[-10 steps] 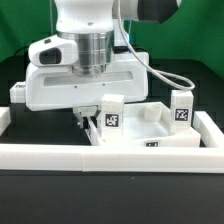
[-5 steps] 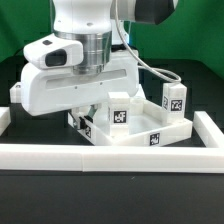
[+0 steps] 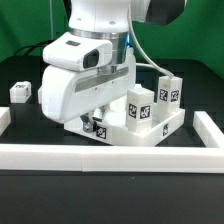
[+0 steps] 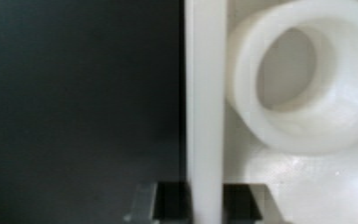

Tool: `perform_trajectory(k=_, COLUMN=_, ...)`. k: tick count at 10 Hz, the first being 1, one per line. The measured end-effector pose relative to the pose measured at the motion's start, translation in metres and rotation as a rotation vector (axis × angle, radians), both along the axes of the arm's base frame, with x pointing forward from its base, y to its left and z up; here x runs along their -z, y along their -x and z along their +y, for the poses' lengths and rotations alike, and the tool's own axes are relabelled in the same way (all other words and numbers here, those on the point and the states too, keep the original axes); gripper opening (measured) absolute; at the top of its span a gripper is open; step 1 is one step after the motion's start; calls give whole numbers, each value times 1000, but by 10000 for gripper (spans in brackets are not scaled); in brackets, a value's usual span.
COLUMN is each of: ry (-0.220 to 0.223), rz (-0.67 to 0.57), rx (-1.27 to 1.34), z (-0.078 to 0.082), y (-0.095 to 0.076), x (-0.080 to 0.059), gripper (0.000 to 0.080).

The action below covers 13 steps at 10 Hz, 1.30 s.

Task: Assemble square table

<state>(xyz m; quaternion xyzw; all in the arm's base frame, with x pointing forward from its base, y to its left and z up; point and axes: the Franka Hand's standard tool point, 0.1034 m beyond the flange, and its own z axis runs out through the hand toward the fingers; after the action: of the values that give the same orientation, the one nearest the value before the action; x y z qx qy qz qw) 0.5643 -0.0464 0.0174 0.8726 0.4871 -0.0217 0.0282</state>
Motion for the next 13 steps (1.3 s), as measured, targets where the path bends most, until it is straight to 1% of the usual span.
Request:
perform_trajectory(k=2, ry=15, rz=12, rx=-116, z=-4, y=0, x=0, gripper=63)
perform_trajectory(k=3, ry=26, rz=24, rx=-226, z=-8, y=1, x=0, gripper=63)
perform_trajectory(k=4, ry=30, rz=27, rx=-251, z=-9, y=1, x=0, gripper=63)
perform_trajectory(k=5, ry=38, rz=39, rx=-335, z=-10, y=1, x=1, gripper=63)
perform_trajectory(k=6, ry=30, rz=46, rx=-397, z=-3, y=-1, x=3, gripper=63)
perform_trajectory(k=7, ry=28, rz=55, rx=-474, z=8, y=-6, x=3, gripper=63)
perform_trajectory(k=9, ry=0, rz=77, rx=-536, z=40, y=-17, x=-1, gripper=63)
perform_trajectory(k=10, ry=-11, rz=99, rx=-568, z=60, y=-22, x=-5, gripper=63)
perform_trajectory(k=11, ry=-25, rz=92, rx=-593, z=79, y=-30, x=-3, gripper=63)
perform_trajectory(k=12, ry=-32, rz=89, rx=-642, z=88, y=-32, x=1, gripper=63)
perform_trajectory(k=13, ry=-28, rz=92, rx=-691, z=84, y=-31, x=2, gripper=63)
